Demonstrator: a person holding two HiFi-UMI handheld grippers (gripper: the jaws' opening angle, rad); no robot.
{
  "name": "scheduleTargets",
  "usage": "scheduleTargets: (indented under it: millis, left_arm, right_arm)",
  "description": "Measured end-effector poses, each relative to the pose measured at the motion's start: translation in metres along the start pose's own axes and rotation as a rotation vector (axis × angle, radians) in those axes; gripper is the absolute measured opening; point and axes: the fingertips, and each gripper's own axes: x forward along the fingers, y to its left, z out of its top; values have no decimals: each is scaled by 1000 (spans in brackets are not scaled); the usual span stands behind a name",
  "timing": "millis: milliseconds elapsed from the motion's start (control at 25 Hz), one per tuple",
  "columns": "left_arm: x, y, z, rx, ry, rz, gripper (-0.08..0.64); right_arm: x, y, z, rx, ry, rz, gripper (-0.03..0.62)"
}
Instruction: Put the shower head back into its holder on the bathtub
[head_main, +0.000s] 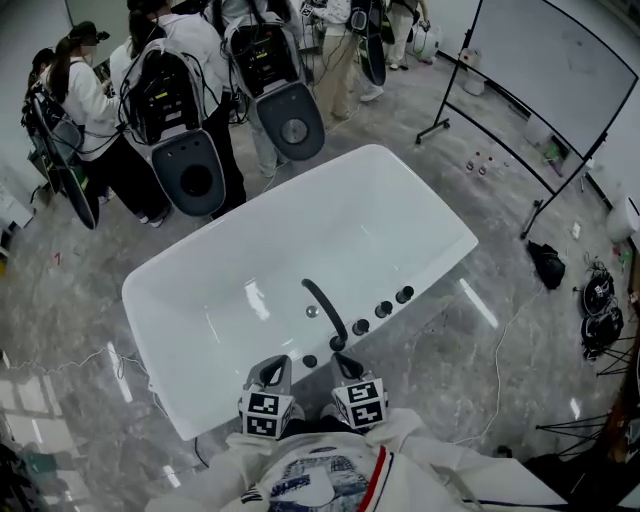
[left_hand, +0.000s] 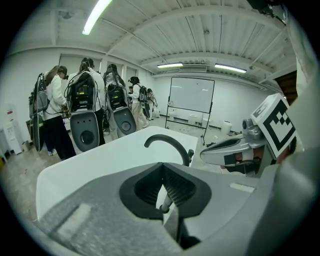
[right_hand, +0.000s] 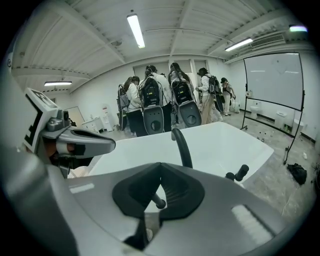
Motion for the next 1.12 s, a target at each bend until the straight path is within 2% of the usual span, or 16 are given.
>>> scheduleTargets:
  millis: [280,520,760,920,1120]
  left_arm:
    - [0,-10,-2,10,7,30,0]
    - [-6,-27,8,54,4,10,0]
    - [-8,-37,7,91,-1,-20,0]
    - [-17,-39,-1,89,-12,-34,0]
    - [-45,-41,-13,94,-41,-68,0]
  right_arm:
    - [-12,-15,4,71,-39,37,5]
    - [-32,-16,2,106,-70,57,5]
    - [-40,-10,-19,136,-63,50,5]
    - [-49,-3,-22,125,-80,27,5]
    - [-73,17,-25,113,-120,-42,5]
